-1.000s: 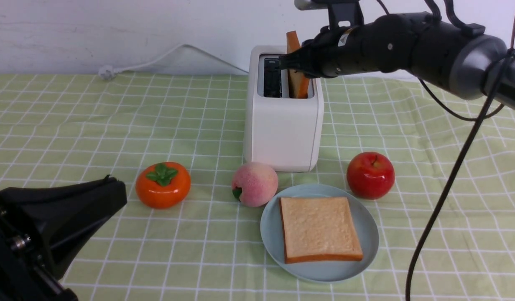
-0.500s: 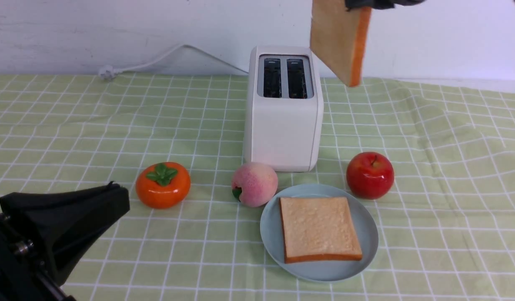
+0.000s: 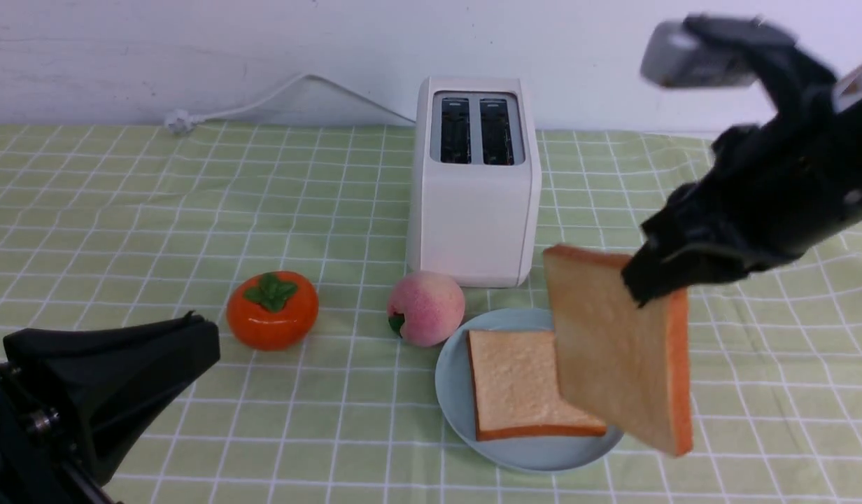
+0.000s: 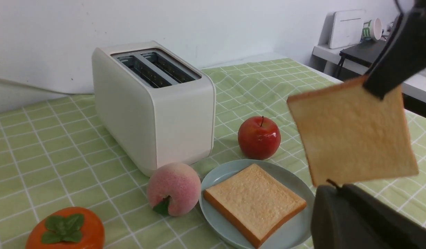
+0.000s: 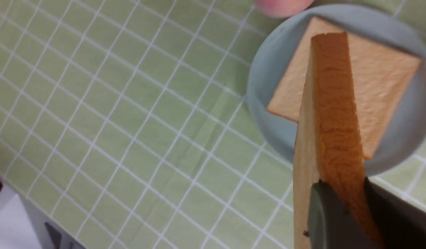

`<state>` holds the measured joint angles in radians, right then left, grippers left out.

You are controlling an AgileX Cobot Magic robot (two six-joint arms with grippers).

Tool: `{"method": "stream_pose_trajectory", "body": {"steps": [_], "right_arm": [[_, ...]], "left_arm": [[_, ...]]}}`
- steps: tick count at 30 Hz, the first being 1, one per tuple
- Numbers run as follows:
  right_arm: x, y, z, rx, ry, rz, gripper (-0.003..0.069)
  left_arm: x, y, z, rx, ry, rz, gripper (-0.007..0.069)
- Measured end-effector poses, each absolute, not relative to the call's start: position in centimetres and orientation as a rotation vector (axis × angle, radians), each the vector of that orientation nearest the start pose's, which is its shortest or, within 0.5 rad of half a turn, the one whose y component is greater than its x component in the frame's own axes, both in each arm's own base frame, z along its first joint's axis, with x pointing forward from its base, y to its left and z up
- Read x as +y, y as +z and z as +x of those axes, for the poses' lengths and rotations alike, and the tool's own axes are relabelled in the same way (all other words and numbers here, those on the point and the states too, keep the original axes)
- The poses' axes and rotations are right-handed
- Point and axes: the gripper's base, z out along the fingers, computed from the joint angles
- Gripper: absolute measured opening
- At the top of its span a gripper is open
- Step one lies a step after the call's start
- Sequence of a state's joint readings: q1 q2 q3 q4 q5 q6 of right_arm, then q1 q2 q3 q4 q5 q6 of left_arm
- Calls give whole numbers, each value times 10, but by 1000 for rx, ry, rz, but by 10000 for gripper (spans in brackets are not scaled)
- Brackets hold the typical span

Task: Take toasted bread from bread machine on green coffee tablecloth place on plate.
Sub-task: 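Place the held slice of bread on top of the slice on the plate with the right gripper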

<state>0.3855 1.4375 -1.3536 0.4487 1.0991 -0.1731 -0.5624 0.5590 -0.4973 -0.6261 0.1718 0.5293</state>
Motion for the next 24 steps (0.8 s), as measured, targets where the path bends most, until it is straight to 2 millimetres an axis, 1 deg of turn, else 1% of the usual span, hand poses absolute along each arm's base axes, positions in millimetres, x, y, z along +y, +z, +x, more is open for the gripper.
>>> {"method": "stream_pose_trajectory", "body": {"steps": [1, 3, 4, 6, 7, 8, 9, 10, 11, 13, 14, 15, 16, 19, 23, 24], "right_arm": [[143, 356, 260, 2573, 671, -596, 95], [153, 332, 281, 2573, 769, -601, 95], [154, 330, 282, 2575, 779, -593, 95], [154, 310, 306, 2553, 876, -540, 95], [151, 303, 315, 2548, 911, -508, 95], [150, 303, 316, 2542, 918, -502, 95], [144, 289, 331, 2544, 992, -434, 95], [141, 283, 337, 2539, 1025, -413, 95], [140, 282, 338, 2541, 1036, -400, 95], [132, 266, 352, 2527, 1140, -345, 95], [133, 265, 353, 2527, 1146, -342, 95], [129, 257, 359, 2527, 1184, -306, 95], [127, 253, 361, 2531, 1193, -291, 95], [126, 247, 364, 2543, 1201, -272, 95], [124, 238, 367, 2577, 1144, -274, 97], [122, 236, 368, 2582, 1100, -286, 116]], "left_arm": [[-72, 324, 98, 1650, -572, 476, -13], [-73, 323, 97, 1653, -573, 479, -13], [-72, 323, 97, 1653, -573, 479, -13], [-73, 323, 97, 1654, -573, 480, -13], [-73, 323, 97, 1654, -573, 480, -13], [-73, 323, 97, 1654, -573, 480, -13], [-73, 323, 97, 1654, -573, 480, -13], [-73, 323, 97, 1654, -573, 480, -13], [-73, 323, 97, 1654, -573, 480, -13], [-73, 323, 97, 1654, -573, 480, -13], [-73, 323, 97, 1654, -573, 480, -13], [-73, 323, 97, 1654, -573, 480, -13], [-73, 323, 97, 1654, -573, 480, -13], [-73, 323, 97, 1654, -573, 480, -13], [-73, 323, 97, 1654, -573, 480, -13], [-73, 323, 97, 1654, -573, 480, -13]]}}
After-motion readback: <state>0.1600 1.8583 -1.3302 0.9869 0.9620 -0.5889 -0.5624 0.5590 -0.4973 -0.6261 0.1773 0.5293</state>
